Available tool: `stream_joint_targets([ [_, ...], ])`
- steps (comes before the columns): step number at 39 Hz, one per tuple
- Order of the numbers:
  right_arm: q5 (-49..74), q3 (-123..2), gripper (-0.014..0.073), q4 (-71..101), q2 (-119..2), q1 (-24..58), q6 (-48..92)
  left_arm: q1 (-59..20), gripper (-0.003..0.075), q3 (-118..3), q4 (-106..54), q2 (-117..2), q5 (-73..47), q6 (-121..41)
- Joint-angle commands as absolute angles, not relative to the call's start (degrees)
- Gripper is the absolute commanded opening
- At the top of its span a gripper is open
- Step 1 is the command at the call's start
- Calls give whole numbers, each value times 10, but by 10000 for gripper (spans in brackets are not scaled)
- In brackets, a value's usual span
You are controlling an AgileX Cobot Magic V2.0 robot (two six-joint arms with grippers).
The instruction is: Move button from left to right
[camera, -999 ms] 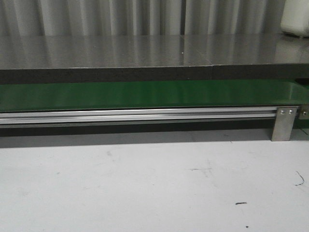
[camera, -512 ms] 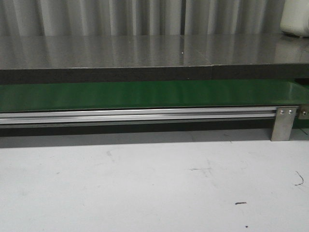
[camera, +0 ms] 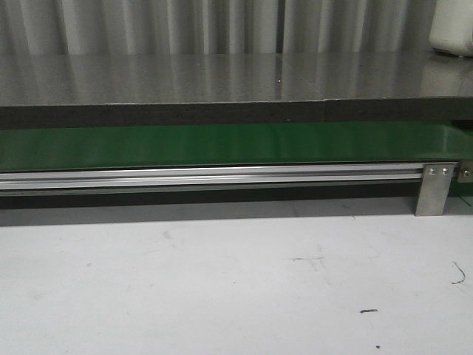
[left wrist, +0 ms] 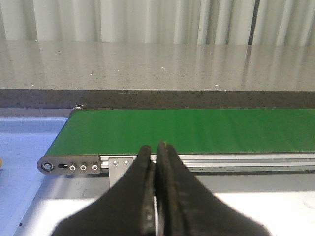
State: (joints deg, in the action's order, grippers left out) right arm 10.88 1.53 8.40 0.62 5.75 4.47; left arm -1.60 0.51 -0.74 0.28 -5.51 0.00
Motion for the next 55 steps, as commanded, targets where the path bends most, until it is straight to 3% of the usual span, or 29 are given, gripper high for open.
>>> stream_joint_targets([
  [1, 59, 10, -67, 87, 16, 56, 51, -16, -21, 20, -10, 12, -12, 8],
  [12, 0, -53, -67, 87, 16, 57, 50, -16, -21, -17, -10, 12, 153, 8],
  [18, 70, -177, -67, 87, -21, 57, 50, -16, -21, -133, -10, -18, 24, 8],
  [24, 150, -275, -67, 88, -137, 57, 42, -16, -21, -237, -9, -130, -104, 7],
  [29, 156, -323, -67, 88, -235, 57, 42, -16, -21, -282, -9, -211, -119, 7],
  [35, 157, -325, -54, 88, -264, 57, 42, -16, -10, -287, -9, -222, -102, 7],
  [37, 155, -325, 14, 88, -262, 57, 42, -16, 39, -287, -9, -222, -102, 7],
  [40, 151, -325, 182, 88, -262, 57, 42, -16, 177, -287, -9, -222, -102, 7],
  [47, 145, -325, 665, 88, -262, 57, 42, -16, 687, -287, -9, -222, -102, 7],
  [48, 144, -325, 661, 88, -262, 57, 42, -16, 701, -287, -9, -222, -102, 7],
  [55, 143, -325, 645, 88, -262, 57, 42, -16, 593, -287, -9, -222, -102, 7],
])
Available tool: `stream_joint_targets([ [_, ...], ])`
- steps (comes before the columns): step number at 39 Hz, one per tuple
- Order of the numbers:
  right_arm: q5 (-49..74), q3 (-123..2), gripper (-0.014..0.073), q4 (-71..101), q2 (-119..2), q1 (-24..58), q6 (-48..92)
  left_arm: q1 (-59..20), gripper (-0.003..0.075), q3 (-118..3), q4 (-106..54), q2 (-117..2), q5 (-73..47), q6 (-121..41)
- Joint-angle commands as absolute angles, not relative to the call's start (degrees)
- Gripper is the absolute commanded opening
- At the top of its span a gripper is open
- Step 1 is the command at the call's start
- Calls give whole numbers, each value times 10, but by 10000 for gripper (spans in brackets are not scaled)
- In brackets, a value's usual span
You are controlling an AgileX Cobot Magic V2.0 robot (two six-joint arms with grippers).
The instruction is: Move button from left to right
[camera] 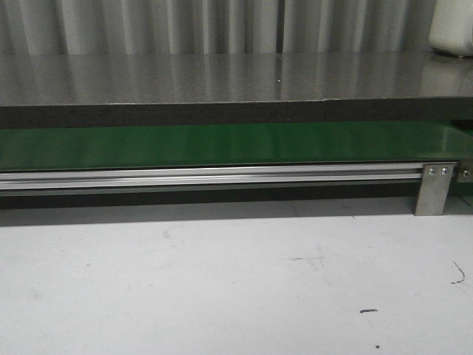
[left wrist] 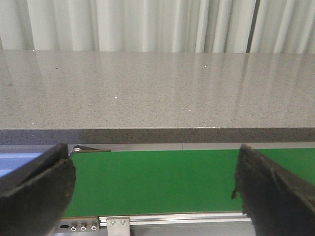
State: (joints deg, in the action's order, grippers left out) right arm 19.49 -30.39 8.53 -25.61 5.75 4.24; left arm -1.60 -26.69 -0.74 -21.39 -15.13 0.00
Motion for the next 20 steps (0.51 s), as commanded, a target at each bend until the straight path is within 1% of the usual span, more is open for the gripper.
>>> stream_joint_targets([
  [1, 143, -325, 645, 88, -262, 57, 42, -16, 584, -287, -9, -222, -102, 7],
  [5, 143, -325, 645, 88, -262, 57, 42, -16, 564, -287, -9, -222, -95, 7],
  [13, 143, -325, 645, 88, -262, 57, 42, -16, 564, -288, -33, -230, -70, 7],
  [17, 143, -325, 645, 88, -262, 57, 42, -15, 567, -305, -33, -267, -55, 7],
  [20, 143, -325, 645, 88, -262, 57, 42, -15, 567, -337, -33, -319, -57, 7],
])
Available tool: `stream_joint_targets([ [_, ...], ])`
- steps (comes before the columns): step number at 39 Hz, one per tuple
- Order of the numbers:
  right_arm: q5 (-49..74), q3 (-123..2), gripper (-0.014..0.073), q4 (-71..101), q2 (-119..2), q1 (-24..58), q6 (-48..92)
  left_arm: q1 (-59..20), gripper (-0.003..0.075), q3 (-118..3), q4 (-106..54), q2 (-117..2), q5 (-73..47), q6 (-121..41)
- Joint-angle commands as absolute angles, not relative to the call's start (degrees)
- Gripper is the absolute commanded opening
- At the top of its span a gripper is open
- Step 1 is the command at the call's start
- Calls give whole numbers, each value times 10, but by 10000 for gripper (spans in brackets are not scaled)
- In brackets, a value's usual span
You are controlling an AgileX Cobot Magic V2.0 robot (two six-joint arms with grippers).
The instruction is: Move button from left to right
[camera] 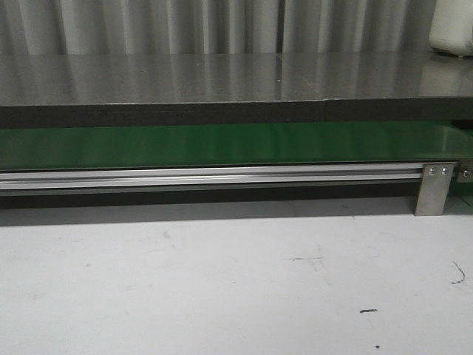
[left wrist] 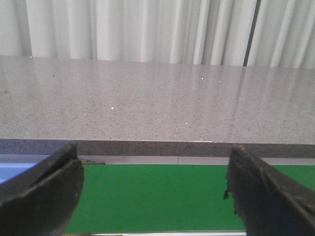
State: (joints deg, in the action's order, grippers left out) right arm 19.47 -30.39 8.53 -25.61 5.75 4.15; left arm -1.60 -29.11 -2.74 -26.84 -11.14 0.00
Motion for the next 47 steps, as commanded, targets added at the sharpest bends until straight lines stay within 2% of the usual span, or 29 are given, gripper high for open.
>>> stream_joint_targets([
  [1, 143, -325, 645, 88, -262, 57, 42, -15, 567, -347, -33, -335, -57, 7],
  [9, 143, -325, 645, 88, -262, 57, 42, -1, 566, -492, -33, -511, -112, 7],
  [18, 143, -325, 645, 88, -262, 57, 42, 86, 566, -641, -61, -677, -164, 8],
  [35, 143, -325, 645, 88, -262, 57, 42, 271, 566, -763, -60, -848, -270, 4],
  [47, 143, -325, 645, 88, -262, 57, 42, 293, 566, -817, 0, -961, -339, -16],
])
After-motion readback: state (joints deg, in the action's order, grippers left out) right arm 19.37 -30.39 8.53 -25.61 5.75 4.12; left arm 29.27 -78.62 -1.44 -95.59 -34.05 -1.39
